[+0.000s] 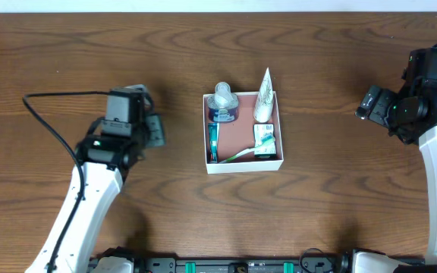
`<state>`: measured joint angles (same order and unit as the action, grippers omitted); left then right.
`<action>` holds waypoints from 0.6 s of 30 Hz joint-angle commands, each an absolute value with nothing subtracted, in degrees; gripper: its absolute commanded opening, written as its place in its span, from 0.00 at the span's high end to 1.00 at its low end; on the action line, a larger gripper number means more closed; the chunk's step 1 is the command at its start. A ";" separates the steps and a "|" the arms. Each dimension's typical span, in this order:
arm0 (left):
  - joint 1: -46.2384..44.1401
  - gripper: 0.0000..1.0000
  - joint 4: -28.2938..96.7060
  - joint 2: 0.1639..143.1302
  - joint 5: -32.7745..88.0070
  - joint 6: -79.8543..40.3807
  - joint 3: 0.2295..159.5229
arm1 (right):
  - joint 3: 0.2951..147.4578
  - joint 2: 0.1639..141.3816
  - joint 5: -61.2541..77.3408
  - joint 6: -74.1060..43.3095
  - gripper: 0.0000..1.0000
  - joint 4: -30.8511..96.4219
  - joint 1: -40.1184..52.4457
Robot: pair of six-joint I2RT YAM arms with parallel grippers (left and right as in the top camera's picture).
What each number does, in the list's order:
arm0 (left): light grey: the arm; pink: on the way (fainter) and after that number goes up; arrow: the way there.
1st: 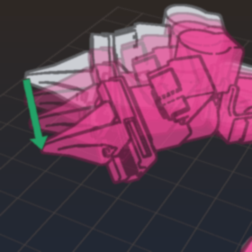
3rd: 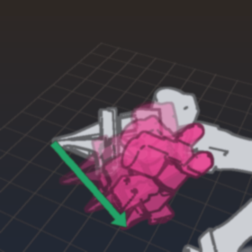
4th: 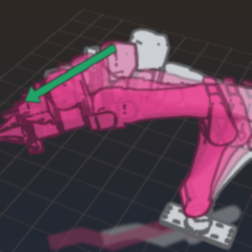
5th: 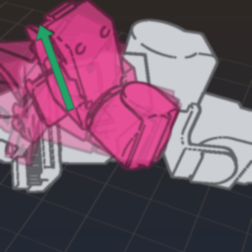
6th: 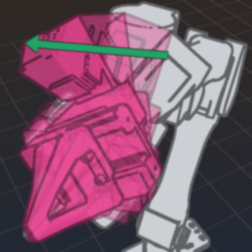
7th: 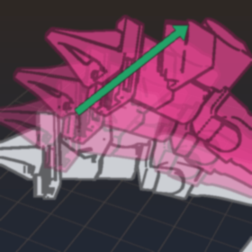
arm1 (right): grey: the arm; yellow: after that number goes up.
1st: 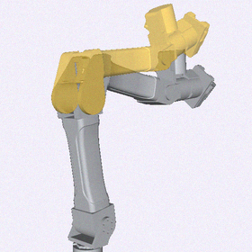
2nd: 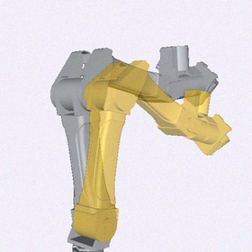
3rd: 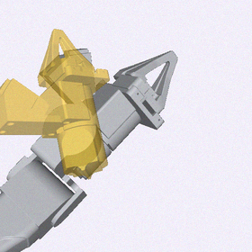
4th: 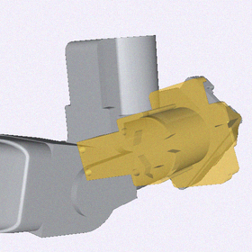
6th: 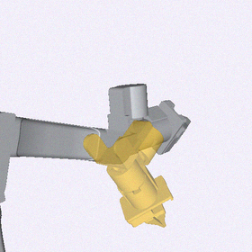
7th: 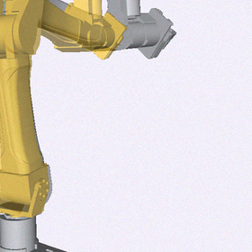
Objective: Pack container
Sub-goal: 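Move the left gripper back to the blue razor and grasp it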
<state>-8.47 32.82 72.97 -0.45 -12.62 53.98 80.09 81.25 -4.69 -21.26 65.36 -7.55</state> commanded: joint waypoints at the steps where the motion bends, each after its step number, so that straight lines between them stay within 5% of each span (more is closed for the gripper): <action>1: -6.09 0.55 31.86 76.71 -9.08 -4.54 53.58 | 80.55 81.34 -4.91 -21.39 0.01 65.41 -7.86; 18: -1.30 0.54 26.00 96.05 -8.54 0.64 53.58 | 80.55 81.34 -4.91 -21.39 0.01 65.41 -7.86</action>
